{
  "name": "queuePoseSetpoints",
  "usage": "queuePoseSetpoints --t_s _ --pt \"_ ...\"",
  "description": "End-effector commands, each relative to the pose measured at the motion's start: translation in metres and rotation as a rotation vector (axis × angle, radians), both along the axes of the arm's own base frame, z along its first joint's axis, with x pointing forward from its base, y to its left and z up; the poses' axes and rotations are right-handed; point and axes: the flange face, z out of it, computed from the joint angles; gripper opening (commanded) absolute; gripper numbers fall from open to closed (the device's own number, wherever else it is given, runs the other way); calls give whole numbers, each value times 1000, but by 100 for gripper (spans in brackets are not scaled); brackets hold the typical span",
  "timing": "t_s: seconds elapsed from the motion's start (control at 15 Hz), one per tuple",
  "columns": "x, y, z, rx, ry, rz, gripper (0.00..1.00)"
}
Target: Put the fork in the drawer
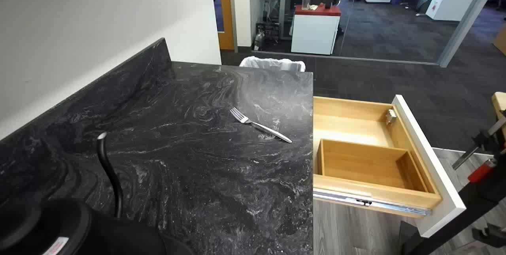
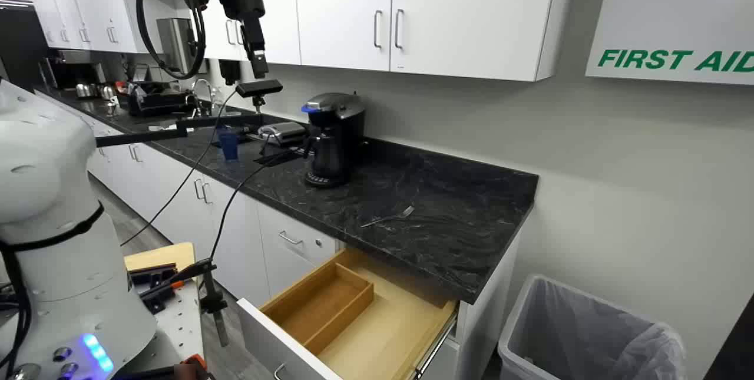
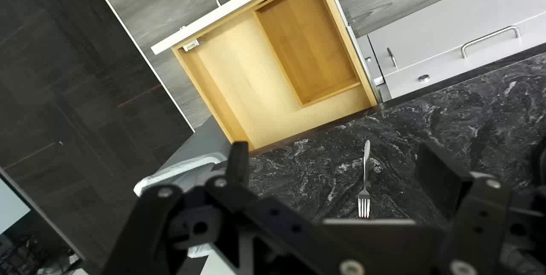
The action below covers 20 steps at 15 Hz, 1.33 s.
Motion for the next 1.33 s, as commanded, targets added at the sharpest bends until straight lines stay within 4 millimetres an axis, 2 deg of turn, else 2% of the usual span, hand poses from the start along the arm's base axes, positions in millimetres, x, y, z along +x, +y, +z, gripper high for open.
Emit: queuePoseSetpoints --t_s 0.0,0.13,0.4,0.67,1.27 --pt "0 0 1 0 1 0 100" --pt "6 -1 -5 -15 -19 -5 100" --pt "38 -6 -46 -60 -46 -35 100" --pt "60 -4 -84 -62 -58 -46 100" --pt "107 0 -148 6 1 -75 100"
